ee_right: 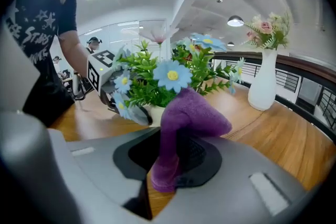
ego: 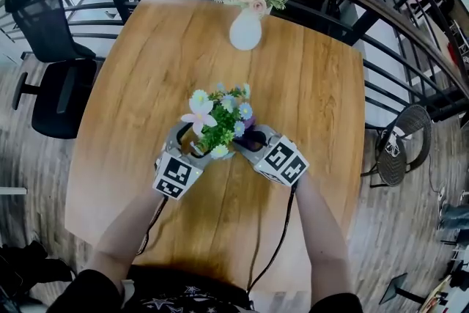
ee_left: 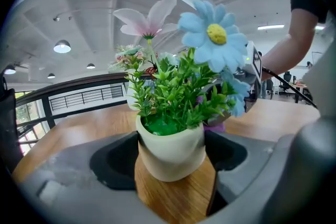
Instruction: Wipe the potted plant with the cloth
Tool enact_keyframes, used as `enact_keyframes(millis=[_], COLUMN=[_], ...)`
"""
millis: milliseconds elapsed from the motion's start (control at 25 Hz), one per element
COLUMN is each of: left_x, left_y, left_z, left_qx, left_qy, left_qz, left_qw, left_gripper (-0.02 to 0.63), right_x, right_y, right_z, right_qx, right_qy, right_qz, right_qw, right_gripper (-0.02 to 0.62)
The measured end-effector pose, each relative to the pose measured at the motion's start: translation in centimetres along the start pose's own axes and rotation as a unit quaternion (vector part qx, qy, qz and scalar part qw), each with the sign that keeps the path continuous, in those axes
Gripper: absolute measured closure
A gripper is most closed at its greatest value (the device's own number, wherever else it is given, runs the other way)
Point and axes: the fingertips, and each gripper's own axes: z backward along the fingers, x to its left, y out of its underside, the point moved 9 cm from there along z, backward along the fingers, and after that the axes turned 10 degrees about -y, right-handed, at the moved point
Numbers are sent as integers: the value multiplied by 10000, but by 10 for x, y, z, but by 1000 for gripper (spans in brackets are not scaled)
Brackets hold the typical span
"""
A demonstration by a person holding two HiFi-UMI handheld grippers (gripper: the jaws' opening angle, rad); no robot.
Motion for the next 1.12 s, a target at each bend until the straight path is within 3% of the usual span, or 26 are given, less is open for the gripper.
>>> enact_keyframes(millis=[600, 920, 1120], left_x=[13, 21, 28], left_y=[9, 10, 14], left_z=[17, 20, 25], left_qx=[63, 37, -80], left_qy=[887, 1395, 1921], left_qz=[-415, -709, -959], left_qw=[9952, 9877, 9766], left_gripper=[192, 192, 192], right_x=[72, 83, 66], right_y=[-2, 6, 16], right_z=[-27, -1, 29], right_qx=[-75, -209, -11], right_qy=[-415, 166, 674], right_qz=[-197, -516, -663], right_qw=[9989, 9983, 9955], right_gripper=[517, 515, 514])
